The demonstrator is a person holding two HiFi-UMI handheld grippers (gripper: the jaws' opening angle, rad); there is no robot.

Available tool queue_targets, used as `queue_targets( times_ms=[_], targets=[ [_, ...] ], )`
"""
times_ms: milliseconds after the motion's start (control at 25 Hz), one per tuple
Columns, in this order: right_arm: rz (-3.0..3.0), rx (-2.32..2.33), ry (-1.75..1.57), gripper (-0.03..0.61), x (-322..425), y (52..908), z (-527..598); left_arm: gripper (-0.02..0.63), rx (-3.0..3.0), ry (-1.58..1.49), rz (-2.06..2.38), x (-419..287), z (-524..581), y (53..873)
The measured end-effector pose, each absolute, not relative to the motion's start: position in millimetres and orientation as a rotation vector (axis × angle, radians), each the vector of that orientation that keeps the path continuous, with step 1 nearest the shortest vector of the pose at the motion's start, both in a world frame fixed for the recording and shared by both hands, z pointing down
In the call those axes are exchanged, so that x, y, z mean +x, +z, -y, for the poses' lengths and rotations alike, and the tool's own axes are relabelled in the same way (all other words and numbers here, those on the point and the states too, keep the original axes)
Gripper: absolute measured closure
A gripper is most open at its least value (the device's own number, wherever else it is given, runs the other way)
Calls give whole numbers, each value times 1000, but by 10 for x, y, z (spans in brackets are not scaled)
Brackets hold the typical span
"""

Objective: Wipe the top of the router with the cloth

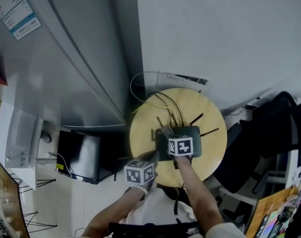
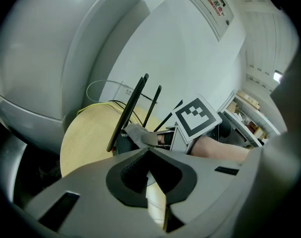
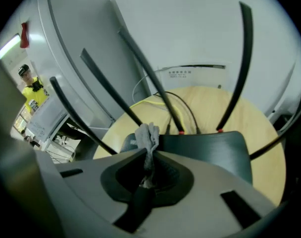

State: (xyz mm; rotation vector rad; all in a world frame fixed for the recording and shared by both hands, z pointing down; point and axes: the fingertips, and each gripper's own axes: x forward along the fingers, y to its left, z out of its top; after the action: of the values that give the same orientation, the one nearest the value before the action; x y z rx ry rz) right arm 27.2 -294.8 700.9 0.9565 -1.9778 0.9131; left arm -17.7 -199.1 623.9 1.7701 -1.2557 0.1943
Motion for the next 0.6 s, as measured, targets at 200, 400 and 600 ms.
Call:
queue_targets(
  times_ms=[200, 400, 600],
  targets=[
    [1887, 1117, 905, 540, 969, 7066, 3188, 615, 1785, 210, 1236, -61, 2039, 6245],
    [1798, 1272, 854, 540, 1570, 7063, 3362, 615, 1800, 225, 1213, 30, 2054, 6248],
    [1697, 1337, 721, 540, 1915, 7086, 3347, 615, 1797, 239, 1195, 72, 2020, 6241]
  ],
)
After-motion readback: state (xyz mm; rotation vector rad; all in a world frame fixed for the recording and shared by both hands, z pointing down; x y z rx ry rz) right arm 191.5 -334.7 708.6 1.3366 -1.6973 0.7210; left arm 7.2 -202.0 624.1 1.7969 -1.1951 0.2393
